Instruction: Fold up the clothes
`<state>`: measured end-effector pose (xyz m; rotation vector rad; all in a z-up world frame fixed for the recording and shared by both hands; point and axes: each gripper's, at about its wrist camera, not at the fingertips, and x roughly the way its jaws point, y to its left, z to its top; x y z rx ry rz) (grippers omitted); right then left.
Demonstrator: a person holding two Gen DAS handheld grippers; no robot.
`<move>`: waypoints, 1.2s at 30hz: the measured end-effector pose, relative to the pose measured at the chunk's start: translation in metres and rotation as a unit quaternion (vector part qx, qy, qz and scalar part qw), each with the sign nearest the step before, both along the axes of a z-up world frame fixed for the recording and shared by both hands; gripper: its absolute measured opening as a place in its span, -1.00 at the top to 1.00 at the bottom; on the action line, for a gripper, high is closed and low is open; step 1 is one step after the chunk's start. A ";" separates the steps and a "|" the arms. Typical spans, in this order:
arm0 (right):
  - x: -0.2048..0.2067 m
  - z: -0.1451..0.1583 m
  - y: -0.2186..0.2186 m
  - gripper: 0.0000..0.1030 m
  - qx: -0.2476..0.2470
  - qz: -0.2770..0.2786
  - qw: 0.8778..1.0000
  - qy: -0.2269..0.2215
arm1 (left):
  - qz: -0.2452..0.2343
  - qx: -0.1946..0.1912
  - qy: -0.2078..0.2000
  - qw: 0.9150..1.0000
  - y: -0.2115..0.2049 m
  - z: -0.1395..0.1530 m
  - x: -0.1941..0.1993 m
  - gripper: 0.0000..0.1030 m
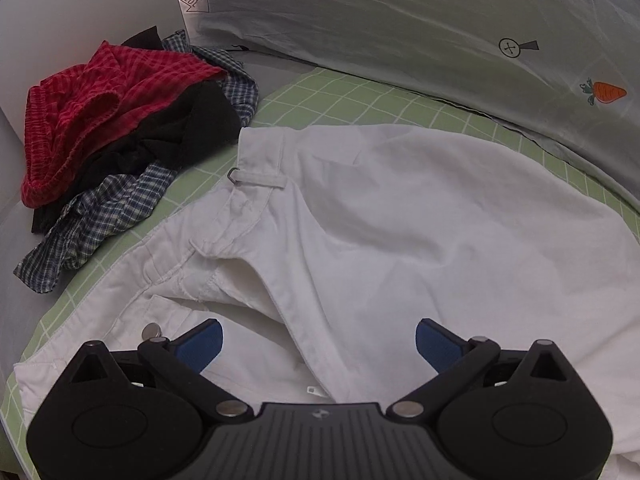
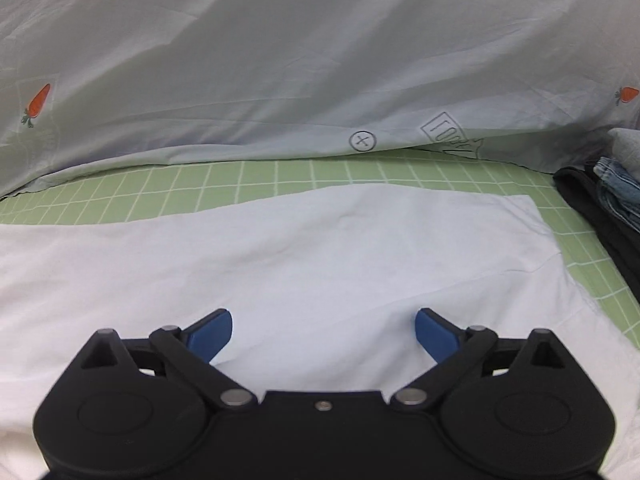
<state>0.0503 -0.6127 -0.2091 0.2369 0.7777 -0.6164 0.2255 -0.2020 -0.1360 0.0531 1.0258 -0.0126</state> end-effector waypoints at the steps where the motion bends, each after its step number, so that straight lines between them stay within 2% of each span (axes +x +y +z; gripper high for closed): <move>1: 0.013 -0.001 0.013 -0.97 0.003 0.017 1.000 -0.002 | -0.012 -0.006 0.001 1.000 -0.004 -0.002 0.011 -0.96; 6: 0.077 -0.014 0.066 -0.97 0.016 0.083 0.996 -0.007 | -0.056 -0.014 0.008 0.998 -0.034 -0.020 0.054 -0.96; 10: 0.109 -0.031 0.087 -0.99 -0.007 0.090 0.996 0.025 | -0.037 0.006 0.013 0.999 -0.044 -0.041 0.079 -0.97; 15: 0.122 -0.040 0.075 -1.00 0.023 0.066 0.998 0.010 | -0.019 0.008 0.000 1.000 -0.045 -0.048 0.098 -1.00; 27: 0.182 -0.040 0.056 -1.00 0.023 0.055 0.998 0.017 | 0.040 0.007 -0.005 0.999 -0.049 -0.050 0.133 -1.00; 30: 0.183 -0.036 0.054 -1.00 0.022 0.060 0.997 0.031 | 0.028 0.008 -0.009 1.000 -0.047 -0.048 0.127 -1.00; 32: 0.172 -0.030 0.057 -0.96 -0.001 0.057 0.998 0.036 | 0.007 0.010 -0.011 1.000 -0.044 -0.045 0.120 -0.99; 34: 0.149 -0.023 0.064 -0.96 -0.029 0.063 0.997 0.027 | -0.013 0.009 -0.012 1.000 -0.041 -0.042 0.111 -0.99; 36: 0.119 -0.019 0.068 -0.96 -0.036 0.063 0.997 0.025 | -0.026 -0.005 -0.013 1.000 -0.033 -0.036 0.094 -0.99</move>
